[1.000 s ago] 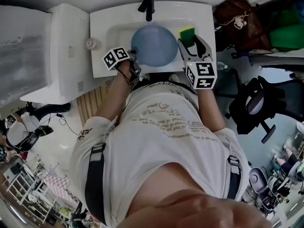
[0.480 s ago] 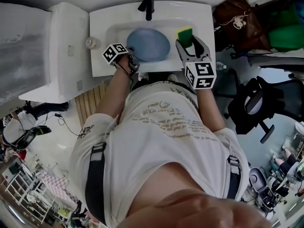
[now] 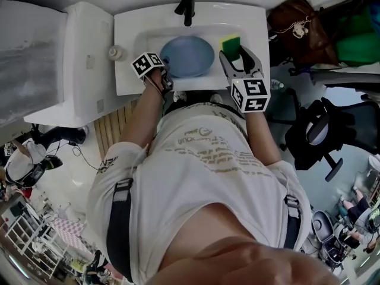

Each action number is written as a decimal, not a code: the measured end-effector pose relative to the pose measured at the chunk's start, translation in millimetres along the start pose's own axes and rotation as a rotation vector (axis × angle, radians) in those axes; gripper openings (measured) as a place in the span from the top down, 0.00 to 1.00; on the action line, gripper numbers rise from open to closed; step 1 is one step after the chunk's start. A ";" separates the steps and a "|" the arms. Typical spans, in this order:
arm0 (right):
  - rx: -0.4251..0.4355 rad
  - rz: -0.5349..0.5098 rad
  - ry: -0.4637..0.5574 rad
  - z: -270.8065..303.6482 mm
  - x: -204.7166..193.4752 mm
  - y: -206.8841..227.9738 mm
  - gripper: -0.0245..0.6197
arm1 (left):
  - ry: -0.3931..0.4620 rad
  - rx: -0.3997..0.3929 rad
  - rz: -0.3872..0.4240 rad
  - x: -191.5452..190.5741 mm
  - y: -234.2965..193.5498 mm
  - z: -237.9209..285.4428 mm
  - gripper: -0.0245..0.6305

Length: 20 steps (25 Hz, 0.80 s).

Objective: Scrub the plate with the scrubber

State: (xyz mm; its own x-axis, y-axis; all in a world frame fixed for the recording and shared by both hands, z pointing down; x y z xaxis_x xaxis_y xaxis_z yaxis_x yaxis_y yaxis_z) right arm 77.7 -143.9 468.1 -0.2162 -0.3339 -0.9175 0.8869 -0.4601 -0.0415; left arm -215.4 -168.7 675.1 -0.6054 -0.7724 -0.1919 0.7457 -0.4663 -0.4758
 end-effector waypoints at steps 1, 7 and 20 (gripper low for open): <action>0.002 0.001 0.001 0.3 0.0 -0.5 0.57 | 0.024 0.015 0.019 3.1 -0.4 -4.0 0.63; 0.007 0.007 0.003 2.7 -0.6 -2.9 0.57 | 0.190 0.044 0.167 23.4 15.3 -38.2 0.90; -0.039 -0.018 0.117 9.6 29.9 -0.3 0.59 | 0.601 -0.268 0.652 33.5 145.1 -135.0 0.93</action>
State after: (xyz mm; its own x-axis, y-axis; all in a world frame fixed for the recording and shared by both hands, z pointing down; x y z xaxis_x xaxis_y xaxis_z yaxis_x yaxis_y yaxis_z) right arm 67.1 -161.6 444.5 -0.1848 -0.2264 -0.9563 0.8988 -0.4325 -0.0713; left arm -165.0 -204.0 483.8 -0.1868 -0.4589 -0.8686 0.9458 0.1550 -0.2853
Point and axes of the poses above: the fingertips, and each gripper's own axes: z forward along the fingers, y to its right, x out of its top, the point moved 5 cm from there along -z, backward along the fingers, and after that the axes turned 9 degrees about -z, right-handed, at the moved point
